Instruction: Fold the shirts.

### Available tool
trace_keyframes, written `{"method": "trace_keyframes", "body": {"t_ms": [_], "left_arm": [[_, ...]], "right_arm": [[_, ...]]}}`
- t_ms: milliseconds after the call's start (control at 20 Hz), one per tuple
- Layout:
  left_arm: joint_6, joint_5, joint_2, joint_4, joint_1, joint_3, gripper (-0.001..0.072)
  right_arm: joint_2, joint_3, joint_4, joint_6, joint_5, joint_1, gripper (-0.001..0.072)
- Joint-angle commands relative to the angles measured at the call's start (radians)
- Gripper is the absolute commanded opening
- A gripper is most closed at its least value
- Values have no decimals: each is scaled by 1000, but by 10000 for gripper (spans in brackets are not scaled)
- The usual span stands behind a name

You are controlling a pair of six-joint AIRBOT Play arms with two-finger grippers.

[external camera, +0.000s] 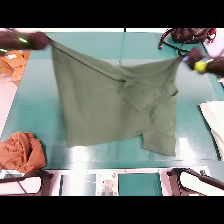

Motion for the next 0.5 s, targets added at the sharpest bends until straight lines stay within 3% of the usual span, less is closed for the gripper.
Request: {"method": "trace_keyframes", "body": {"t_ms": [0,100,150,200,250,350,400,450], "left_arm": [[46,153,-218,-90,-71,-12,24],[27,184,-256,-112,-79,-13,37],[0,177,-255,-110,-72,-12,340],[-37,134,-253,-111,-55,2,603],[-59,50,-250,-109,-26,30,613],[-67,-175,-240,-105,52,104,611],[-71,-286,-240,-105,93,143,568],[-79,-392,-240,-105,136,177,321]], "right_arm": [[-272,10,18,-20,-96,50,27],[-354,57,16,-20,-86,49,31],[-366,73,10,-21,-74,41,131],[-365,92,-3,-40,-47,24,300],[-364,130,-41,-63,24,-8,366],[-354,212,-119,-64,238,-105,366],[-343,232,-140,-67,337,-160,366],[-328,230,-151,-85,406,-206,366]]}}
